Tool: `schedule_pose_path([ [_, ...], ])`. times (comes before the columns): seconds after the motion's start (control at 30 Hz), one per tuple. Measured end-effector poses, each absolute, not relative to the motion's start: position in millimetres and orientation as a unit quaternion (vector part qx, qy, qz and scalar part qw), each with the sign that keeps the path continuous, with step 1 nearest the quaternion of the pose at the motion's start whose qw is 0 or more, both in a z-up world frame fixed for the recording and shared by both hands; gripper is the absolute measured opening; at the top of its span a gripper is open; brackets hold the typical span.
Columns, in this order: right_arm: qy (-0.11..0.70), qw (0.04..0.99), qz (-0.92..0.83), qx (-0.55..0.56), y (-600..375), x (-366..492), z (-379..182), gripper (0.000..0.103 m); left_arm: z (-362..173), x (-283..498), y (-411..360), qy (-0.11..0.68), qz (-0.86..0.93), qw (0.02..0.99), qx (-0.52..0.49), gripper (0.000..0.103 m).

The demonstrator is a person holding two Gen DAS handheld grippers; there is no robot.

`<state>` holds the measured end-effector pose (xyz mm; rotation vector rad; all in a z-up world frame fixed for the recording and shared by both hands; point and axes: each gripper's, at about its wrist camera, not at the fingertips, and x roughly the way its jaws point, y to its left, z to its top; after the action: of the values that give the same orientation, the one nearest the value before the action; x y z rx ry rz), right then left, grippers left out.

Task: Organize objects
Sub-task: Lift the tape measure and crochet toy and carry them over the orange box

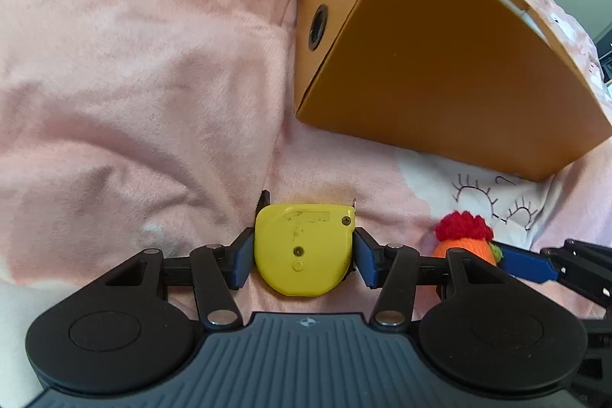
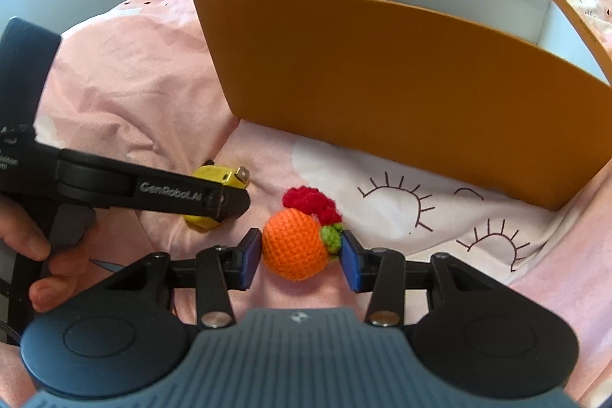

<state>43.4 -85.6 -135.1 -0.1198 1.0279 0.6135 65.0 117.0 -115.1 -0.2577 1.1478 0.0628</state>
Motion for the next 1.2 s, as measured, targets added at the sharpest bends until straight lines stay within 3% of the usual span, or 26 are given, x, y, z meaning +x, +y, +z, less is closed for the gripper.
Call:
schedule_pose_path([
  [0.37,0.399,0.859,0.317,-0.038,-106.1,36.8,-78.4,0.045,-39.2,36.5,111.3,0.466,-0.017,0.879,-0.095,0.061],
  [0.63,0.338,0.884,0.324,0.013,-135.2,56.1,-24.0,0.045,7.9,80.7,73.8,0.423,-0.108,0.898,-0.054,0.061],
  [0.87,0.362,0.879,0.292,0.105,-161.1,115.3,-15.6,0.045,29.4,137.2,57.3,0.461,-0.179,0.869,0.025,0.061],
  [1.2,0.409,0.854,0.285,0.150,-164.8,161.6,-49.4,0.045,-19.4,223.8,27.2,0.583,-0.182,0.773,0.170,0.061],
])
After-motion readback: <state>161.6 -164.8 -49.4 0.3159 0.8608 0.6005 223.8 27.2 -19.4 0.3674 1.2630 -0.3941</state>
